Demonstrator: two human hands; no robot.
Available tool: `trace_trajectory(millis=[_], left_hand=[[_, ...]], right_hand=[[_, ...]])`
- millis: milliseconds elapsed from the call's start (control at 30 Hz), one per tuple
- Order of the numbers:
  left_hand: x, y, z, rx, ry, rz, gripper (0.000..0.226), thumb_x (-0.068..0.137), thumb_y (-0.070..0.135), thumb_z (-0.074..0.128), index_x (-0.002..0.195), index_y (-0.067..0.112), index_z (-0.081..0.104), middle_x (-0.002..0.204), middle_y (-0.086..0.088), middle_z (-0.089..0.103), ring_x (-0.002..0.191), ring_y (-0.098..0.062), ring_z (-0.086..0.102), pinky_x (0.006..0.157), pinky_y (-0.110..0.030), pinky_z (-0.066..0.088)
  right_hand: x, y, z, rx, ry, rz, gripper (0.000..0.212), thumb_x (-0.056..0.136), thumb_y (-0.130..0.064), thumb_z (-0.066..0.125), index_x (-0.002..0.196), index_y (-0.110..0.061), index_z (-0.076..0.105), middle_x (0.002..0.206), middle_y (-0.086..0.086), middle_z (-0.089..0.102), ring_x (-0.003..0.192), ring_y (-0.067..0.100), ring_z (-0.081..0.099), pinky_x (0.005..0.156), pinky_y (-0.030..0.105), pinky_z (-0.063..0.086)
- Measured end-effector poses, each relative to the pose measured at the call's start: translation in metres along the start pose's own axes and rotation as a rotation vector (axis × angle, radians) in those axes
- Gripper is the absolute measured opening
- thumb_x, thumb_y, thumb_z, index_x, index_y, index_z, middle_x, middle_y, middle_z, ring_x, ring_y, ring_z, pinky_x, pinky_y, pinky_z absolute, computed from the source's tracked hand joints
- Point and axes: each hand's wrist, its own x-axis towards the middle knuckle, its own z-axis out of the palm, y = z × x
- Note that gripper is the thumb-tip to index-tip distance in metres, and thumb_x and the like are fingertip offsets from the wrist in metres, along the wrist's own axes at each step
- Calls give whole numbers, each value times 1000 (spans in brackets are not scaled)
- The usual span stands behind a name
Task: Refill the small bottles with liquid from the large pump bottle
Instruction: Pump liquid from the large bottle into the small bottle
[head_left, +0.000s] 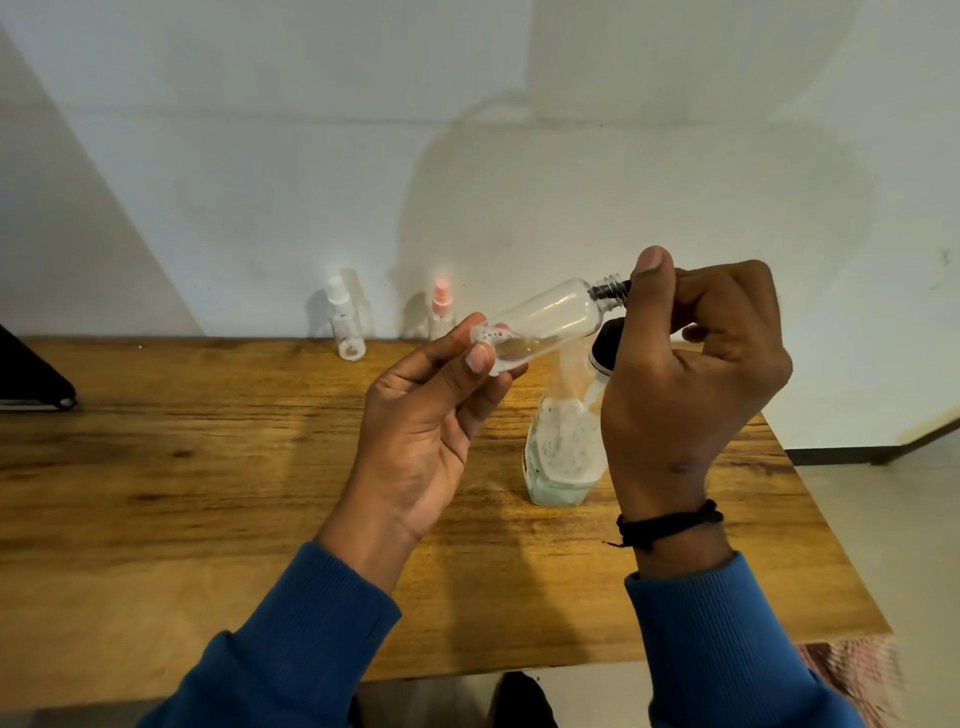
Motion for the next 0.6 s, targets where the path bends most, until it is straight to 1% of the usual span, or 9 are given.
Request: trace_trajectory(millis=[133,233,367,500,600], left_hand=[[1,0,-2,3,12,-3,29,68,5,71,96,4,76,122,-15,70,103,-35,66,66,-20,59],[1,0,-2,4,9,-9,26,66,5,71,92,6,77,118,-14,72,98,-33,69,65,-21,59],[0,0,-1,7,-12,-7,21,65,6,71,84,8,79,112,-9,74,108,-37,64,66,-21,59],[1,1,-1,4,3,-6,22,66,6,71,86,8,79,115,-11,73,95,-32,70,66,-21,60],[3,0,-3,11,6,-6,26,61,10,76,87,7,79,124,-13,69,105,-36,66,66,-20,59]], right_hand=[[-7,4,1,29,12,15,31,91,-6,65,61,-6,58,65,6,51,64,1,43,62,12,32],[-6,4,1,28,0,31,30,91,-7,66,63,-12,56,66,2,50,63,0,43,61,11,31],[2,-2,-1,2,-11,22,31,91,-11,66,63,-17,53,66,-4,49,61,0,43,59,10,30],[-4,-1,1,19,-17,-9,30,91,-6,65,65,-16,54,68,-2,48,63,-1,42,61,9,31],[-7,2,2,38,-12,3,29,91,-4,65,64,-11,57,68,-1,48,63,2,42,61,13,33]])
